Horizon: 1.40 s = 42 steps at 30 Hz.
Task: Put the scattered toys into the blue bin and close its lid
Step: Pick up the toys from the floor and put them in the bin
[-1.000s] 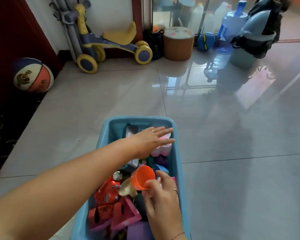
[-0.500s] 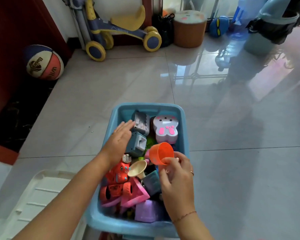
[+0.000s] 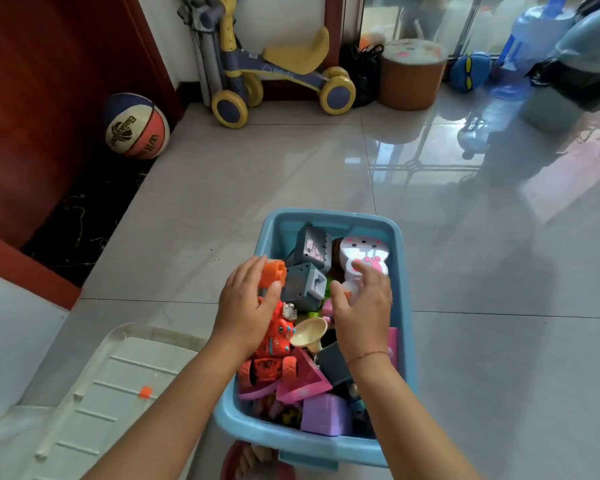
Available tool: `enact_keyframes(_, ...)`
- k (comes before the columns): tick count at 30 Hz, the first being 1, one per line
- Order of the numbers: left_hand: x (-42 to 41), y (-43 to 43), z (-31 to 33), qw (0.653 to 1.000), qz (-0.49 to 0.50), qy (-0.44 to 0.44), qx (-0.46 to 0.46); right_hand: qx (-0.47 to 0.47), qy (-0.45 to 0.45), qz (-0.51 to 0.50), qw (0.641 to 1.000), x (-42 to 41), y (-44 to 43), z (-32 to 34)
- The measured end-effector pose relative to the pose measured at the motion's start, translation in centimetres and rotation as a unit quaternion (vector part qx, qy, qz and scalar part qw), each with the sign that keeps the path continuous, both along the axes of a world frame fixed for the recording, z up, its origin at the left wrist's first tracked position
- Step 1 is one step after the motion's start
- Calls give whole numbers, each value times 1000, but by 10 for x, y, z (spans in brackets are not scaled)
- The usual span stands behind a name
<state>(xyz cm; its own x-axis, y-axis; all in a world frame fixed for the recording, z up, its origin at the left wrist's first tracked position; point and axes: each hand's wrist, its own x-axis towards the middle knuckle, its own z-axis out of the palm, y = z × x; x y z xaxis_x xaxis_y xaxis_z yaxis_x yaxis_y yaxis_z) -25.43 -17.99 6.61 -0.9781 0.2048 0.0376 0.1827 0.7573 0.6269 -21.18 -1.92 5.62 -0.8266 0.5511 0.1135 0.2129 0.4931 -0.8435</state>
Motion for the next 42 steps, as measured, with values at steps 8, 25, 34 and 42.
enact_keyframes(8, -46, 30, -44, 933, -120, -53, -336, 144, -45, 84, 985, 4, -20, -37)
enact_keyframes(25, -26, 33, -55, 974, -69, 103, -192, 268, -200, 157, 930, 4, -1, -65)
enact_keyframes(34, -39, 50, -59, 947, -120, 53, -294, 284, -181, 107, 935, -27, 21, -37)
enact_keyframes(42, -57, 44, -53, 953, -50, -22, -297, 281, -285, 146, 905, -36, 7, -48)
